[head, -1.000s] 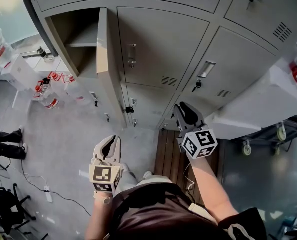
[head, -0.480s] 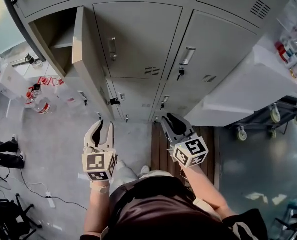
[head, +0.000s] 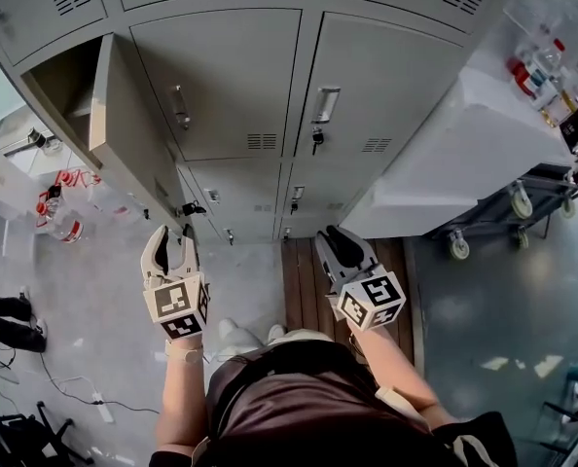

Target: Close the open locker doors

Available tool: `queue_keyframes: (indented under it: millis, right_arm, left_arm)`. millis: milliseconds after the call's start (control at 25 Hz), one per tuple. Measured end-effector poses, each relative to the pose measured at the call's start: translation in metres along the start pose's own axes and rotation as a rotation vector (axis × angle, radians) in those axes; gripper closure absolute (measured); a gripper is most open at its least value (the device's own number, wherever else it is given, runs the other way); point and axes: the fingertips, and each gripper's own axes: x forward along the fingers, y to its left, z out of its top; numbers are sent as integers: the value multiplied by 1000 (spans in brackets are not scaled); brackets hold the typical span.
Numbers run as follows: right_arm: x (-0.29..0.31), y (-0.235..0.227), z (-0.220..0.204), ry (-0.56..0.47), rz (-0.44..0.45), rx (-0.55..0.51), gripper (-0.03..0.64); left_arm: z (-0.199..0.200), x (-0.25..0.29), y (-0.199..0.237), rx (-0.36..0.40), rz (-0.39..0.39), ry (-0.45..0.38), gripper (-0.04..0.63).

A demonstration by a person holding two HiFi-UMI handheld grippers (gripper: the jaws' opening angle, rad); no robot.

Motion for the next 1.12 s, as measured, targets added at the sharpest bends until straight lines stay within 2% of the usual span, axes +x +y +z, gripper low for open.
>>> queue_keyframes:
  millis: [120, 320, 560, 800, 960, 1120]
  right_arm:
    - [-3, -7, 0, -3, -12, 13, 520]
    - [-2, -5, -2, -2, -10, 36, 520]
    - [14, 9, -5, 16, 11, 44, 520]
    - [47, 45, -3, 28, 45, 34, 520]
    - [74, 76, -1, 40, 69, 25, 520]
    - [105, 105, -1, 60, 96, 18, 520]
  left_arm:
    - [1, 4, 2, 7, 20, 7, 431]
    - [1, 5, 1, 15, 27, -1, 488]
    - [1, 3, 5, 5, 11, -30, 489]
    - [7, -7, 28, 37, -26, -65, 489]
    - [-12, -13, 50, 27, -50, -38, 489]
    - [-9, -16, 76, 26, -80, -57, 491]
